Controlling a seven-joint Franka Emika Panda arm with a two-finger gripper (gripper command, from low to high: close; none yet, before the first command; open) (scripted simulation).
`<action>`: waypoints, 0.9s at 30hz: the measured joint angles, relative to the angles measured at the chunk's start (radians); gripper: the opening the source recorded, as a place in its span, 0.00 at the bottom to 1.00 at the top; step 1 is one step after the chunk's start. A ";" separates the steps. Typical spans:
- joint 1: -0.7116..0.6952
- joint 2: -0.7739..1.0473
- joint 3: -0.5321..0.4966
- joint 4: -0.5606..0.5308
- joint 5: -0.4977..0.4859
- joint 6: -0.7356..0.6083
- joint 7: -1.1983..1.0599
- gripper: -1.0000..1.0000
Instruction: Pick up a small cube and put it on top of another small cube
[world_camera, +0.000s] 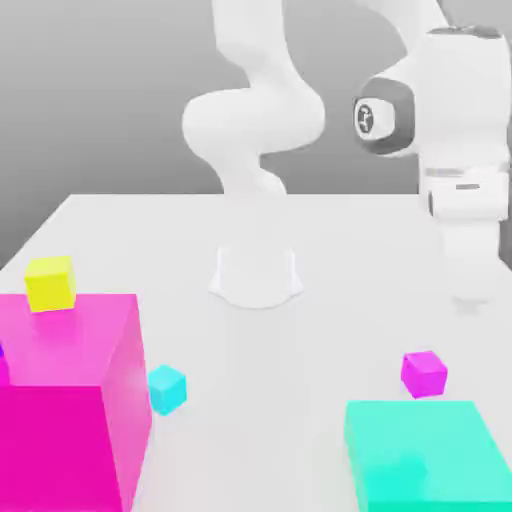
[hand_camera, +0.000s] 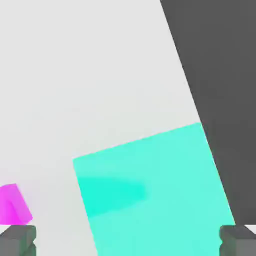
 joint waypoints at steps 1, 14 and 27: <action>0.025 0.035 0.013 -0.020 -0.010 0.023 -0.037 0.50; 0.130 0.359 -0.061 -0.029 -0.141 0.267 -0.053 0.00; -0.013 0.063 -0.079 -0.015 -0.058 -0.034 -0.133 0.00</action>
